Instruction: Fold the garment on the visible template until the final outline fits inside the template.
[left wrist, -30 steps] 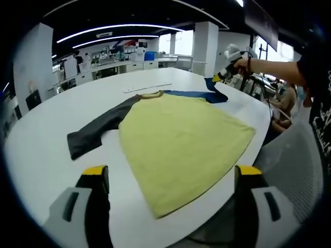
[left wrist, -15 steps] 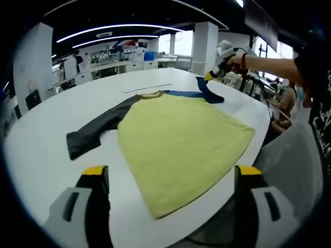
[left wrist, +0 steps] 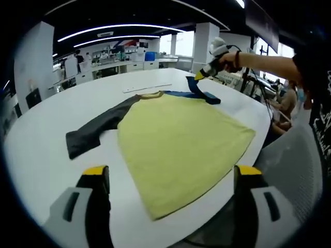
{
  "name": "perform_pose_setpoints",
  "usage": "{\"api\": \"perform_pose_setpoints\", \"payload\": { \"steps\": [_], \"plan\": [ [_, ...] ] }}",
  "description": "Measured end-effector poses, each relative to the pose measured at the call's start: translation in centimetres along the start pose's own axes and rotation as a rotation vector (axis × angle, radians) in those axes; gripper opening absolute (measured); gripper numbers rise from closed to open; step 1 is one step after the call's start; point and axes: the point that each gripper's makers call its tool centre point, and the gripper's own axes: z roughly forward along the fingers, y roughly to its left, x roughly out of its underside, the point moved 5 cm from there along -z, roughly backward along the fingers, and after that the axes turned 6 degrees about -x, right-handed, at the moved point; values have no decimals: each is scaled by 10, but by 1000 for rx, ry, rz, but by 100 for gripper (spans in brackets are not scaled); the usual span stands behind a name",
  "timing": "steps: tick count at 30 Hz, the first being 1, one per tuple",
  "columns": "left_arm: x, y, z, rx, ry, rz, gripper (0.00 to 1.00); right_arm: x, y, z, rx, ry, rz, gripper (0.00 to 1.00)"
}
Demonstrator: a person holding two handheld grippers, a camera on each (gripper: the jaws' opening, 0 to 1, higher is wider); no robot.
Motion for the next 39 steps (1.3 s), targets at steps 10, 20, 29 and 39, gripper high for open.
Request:
{"api": "perform_pose_setpoints", "payload": {
  "steps": [10, 20, 29, 39],
  "plan": [
    [1, 0, 2, 4, 2, -7, 97, -11, 26, 17, -54, 2, -11, 0],
    [1, 1, 2, 6, 2, -2, 96, -15, 58, 32, -104, -4, -10, 0],
    [3, -2, 4, 16, -7, -5, 97, -16, 92, 42, -159, 2, -18, 0],
    [3, 1, 5, 13, -15, -24, 97, -16, 123, 52, -217, 14, -39, 0]
  ]
}}
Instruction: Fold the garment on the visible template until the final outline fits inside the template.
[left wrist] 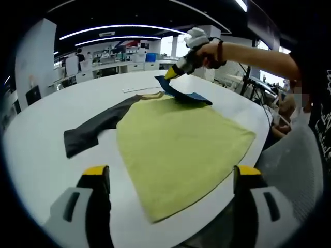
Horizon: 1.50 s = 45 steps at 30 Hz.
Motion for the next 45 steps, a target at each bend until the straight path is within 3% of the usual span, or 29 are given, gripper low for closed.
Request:
{"api": "perform_pose_setpoints", "payload": {
  "steps": [12, 32, 45],
  "plan": [
    [6, 9, 2, -8, 10, 4, 96, -3, 29, 17, -64, 8, -13, 0],
    [2, 0, 1, -15, 21, 11, 96, 1, 69, 39, -188, 31, -84, 0],
    [0, -1, 0, -16, 17, 10, 96, 10, 84, 59, -202, 39, -139, 0]
  ]
}}
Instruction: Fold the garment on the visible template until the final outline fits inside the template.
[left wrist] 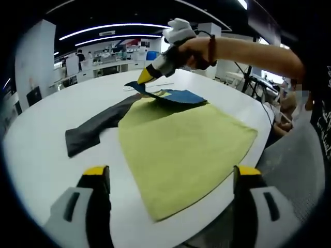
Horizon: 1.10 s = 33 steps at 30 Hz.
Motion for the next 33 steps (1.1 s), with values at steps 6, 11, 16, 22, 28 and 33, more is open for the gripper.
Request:
{"api": "perform_pose_setpoints", "payload": {
  "steps": [6, 11, 16, 22, 28, 33],
  "plan": [
    [0, 1, -1, -4, -2, -2, 97, 15, 3, 13, 16, 32, -8, 0],
    [0, 2, -2, -7, -4, -6, 97, 29, 3, 28, 28, 42, 9, 0],
    [1, 4, -5, -17, -7, -8, 97, 45, 6, 41, 23, 62, 16, 0],
    [-1, 5, -7, -34, -12, -21, 98, 57, 10, 48, 1, 112, 1, 15],
    [-1, 7, -6, -41, -10, -18, 99, 52, 6, 31, 35, 91, -62, 41],
    [-2, 10, -6, -57, -16, -32, 99, 47, -8, 22, 76, 82, -139, 71]
  ]
}}
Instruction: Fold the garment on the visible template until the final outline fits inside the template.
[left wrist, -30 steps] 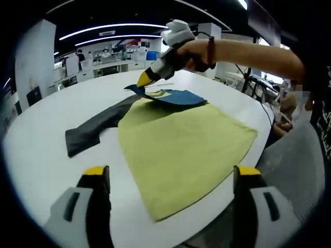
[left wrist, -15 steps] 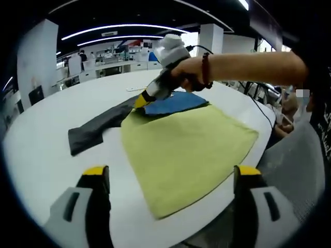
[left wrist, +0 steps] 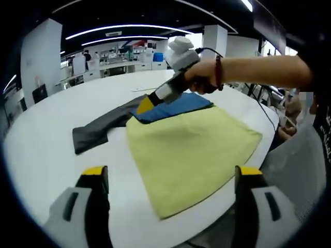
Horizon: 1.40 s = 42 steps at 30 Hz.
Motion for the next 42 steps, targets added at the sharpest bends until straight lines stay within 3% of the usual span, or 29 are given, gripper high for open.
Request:
{"api": "perform_pose_setpoints", "payload": {
  "steps": [5, 8, 12, 21, 34, 37, 42],
  "plan": [
    [0, 4, 0, -8, -7, -4, 99, 6, -16, -11, 36, 4, -23, 94],
    [1, 8, 0, -13, -7, -1, 99, 13, -27, -22, 47, 15, -26, 98],
    [4, 18, 1, -12, -14, -1, 99, 23, -40, -38, 64, 21, -8, 99],
    [-3, 14, 2, -12, -13, 22, 99, 42, -70, -77, 127, 2, 13, 99],
    [-10, 15, 1, -19, -9, 25, 99, 73, -98, -128, 174, -40, 36, 87],
    [-13, 16, 0, -26, -12, 26, 99, 82, -106, -140, 183, -55, 34, 81],
    [-14, 22, 0, -39, -13, 22, 99, 96, -120, -153, 216, -65, 18, 63]
  ]
}}
